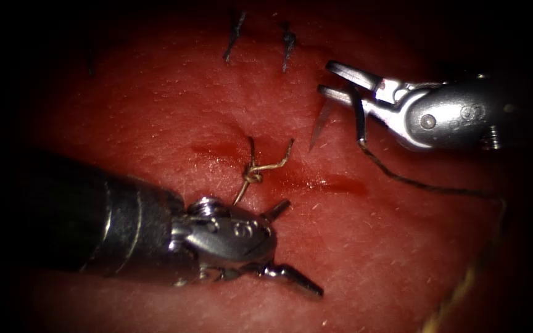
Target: Wound Closure
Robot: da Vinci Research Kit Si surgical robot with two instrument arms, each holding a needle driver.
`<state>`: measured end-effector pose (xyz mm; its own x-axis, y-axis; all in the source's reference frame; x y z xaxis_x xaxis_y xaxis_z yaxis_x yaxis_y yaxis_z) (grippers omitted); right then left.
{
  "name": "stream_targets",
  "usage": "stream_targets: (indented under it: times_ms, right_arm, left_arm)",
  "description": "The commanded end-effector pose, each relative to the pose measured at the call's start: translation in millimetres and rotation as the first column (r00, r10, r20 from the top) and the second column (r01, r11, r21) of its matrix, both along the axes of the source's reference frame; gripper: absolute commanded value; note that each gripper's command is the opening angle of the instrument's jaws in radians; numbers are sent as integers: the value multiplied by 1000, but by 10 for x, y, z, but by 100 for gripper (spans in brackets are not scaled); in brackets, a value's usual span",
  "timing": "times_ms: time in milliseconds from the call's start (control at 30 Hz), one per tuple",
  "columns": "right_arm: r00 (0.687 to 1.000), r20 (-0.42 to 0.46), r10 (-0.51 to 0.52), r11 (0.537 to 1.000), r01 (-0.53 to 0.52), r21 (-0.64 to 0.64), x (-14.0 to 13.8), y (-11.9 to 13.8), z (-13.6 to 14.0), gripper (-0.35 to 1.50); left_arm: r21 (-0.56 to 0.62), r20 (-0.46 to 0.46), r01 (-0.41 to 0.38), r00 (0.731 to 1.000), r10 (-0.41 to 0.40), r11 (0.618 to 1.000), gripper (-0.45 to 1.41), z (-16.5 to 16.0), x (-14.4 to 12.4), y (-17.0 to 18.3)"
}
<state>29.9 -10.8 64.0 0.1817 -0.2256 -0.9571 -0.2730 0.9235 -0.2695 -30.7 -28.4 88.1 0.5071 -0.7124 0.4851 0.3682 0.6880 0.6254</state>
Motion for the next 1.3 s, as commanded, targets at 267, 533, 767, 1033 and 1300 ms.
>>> stream_targets:
  times_ms: [267, 533, 767, 1033, 1300]
  right_arm:
    - [1000, 0, 14, 999, -14, -35, 9, -1, 8, -35]
    - [1000, 15, 2, 999, -2, -47, 13, -5, 25, -35]
    - [1000, 18, -4, 998, 5, -57, 17, -16, 30, -35]
    - [1000, 17, -14, 998, 15, -59, 24, -33, 25, -35]
    - [999, 29, -32, 996, 34, -81, 31, -53, 43, -35]
  left_arm:
    - [5, 6, -5, 1000, 5, 1000, 96, 5, -5, -4]
    - [7, 9, -7, 1000, 7, 1000, 98, 5, -4, -3]
    - [9, 13, -11, 1000, 10, 1000, 98, 4, 0, 0]
    - [9, 16, -14, 1000, 14, 1000, 98, 7, 4, 3]
    - [9, 17, -16, 1000, 15, 1000, 98, 6, 5, 2]
